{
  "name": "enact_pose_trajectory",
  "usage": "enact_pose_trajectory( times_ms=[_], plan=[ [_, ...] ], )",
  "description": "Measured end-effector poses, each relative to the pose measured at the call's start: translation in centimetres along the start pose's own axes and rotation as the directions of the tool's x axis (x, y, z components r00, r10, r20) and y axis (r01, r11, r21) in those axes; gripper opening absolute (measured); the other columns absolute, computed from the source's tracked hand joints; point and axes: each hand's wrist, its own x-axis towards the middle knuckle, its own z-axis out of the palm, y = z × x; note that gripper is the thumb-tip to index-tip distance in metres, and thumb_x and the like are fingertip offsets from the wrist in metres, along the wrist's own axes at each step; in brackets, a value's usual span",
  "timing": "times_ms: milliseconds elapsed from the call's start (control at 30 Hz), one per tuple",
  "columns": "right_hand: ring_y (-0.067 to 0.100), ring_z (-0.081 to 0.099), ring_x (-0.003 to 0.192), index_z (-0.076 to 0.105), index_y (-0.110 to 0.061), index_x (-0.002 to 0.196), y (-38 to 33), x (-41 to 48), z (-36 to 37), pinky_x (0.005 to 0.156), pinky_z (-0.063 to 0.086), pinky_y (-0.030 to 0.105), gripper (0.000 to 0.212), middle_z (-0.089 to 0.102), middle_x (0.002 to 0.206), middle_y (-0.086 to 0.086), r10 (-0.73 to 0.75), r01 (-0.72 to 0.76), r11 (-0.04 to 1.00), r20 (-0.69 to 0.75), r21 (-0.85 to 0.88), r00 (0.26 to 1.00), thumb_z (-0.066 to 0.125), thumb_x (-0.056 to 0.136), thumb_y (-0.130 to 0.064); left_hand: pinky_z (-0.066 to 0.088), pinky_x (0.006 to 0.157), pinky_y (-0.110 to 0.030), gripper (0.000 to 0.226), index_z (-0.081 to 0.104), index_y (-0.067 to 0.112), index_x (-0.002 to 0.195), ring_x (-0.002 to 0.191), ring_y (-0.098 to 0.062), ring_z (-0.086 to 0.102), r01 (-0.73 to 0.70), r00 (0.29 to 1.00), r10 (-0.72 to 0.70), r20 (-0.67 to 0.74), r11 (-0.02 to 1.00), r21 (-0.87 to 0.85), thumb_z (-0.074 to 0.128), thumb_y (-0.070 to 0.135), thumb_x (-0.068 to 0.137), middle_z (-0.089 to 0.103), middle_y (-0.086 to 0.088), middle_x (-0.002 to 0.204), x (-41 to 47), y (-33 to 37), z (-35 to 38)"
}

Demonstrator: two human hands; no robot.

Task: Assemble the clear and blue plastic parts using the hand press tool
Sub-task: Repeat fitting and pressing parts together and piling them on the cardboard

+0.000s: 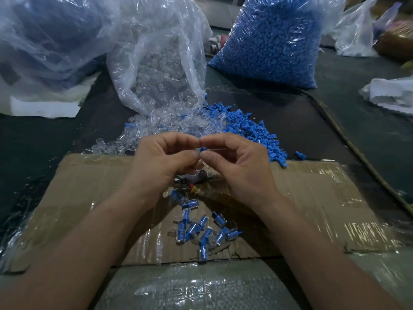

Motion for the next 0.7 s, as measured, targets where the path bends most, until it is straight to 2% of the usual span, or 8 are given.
enact_pose_trajectory(
  times_ms=[100,267,467,700],
  plan=[
    [-0.002,0.064,0.079,0.065,-0.018,0.099,0.19,-0.09,0.08,0.071,0.049,0.011,0.024,0.064,0.085,-0.017,-0.06,0.061,0.998,-0.032,0.031,0.998,0.07,0.076,-0.012,0.055,0.056,-0.023,0.01,0.069,0.014,0.07,0.059,-0.015,0.065,0.02,1.0,-0.02,0.012,0.999,-0.031,0.067,0.014,0.06,0.069,-0.006,0.067,-0.04,0.16,-0.08],
    [0.003,0.063,0.084,0.064,-0.018,0.101,0.25,-0.03,-0.19,0.078,0.051,0.017,0.031,0.064,0.089,-0.013,-0.072,0.072,0.997,0.061,-0.002,0.996,0.071,0.073,-0.007,0.047,0.041,-0.016,0.006,0.067,0.011,0.058,0.044,-0.013,0.059,0.087,0.996,-0.086,0.012,0.987,-0.136,0.066,0.007,0.053,0.064,-0.007,0.055,0.09,0.4,-0.04],
    [0.002,0.063,0.079,0.065,-0.02,0.094,0.33,-0.08,-0.66,0.074,0.05,0.014,0.026,0.063,0.084,-0.015,-0.097,0.098,0.993,0.026,-0.059,0.995,0.072,0.073,-0.007,0.05,0.044,-0.019,0.009,0.069,0.007,0.064,0.048,-0.016,0.063,0.13,0.989,-0.116,0.086,0.975,-0.181,0.063,0.006,0.057,0.066,-0.012,0.059,0.15,0.36,-0.14],
    [0.003,0.063,0.079,0.064,-0.021,0.096,0.33,-0.1,-0.85,0.072,0.052,0.015,0.026,0.063,0.083,-0.017,-0.126,0.127,0.983,0.014,-0.131,0.992,0.071,0.075,-0.009,0.053,0.048,-0.021,0.014,0.067,0.003,0.071,0.051,-0.018,0.064,0.128,0.988,-0.11,0.104,0.975,-0.18,0.063,0.005,0.058,0.067,-0.014,0.061,0.19,0.23,-0.23]
  ],
)
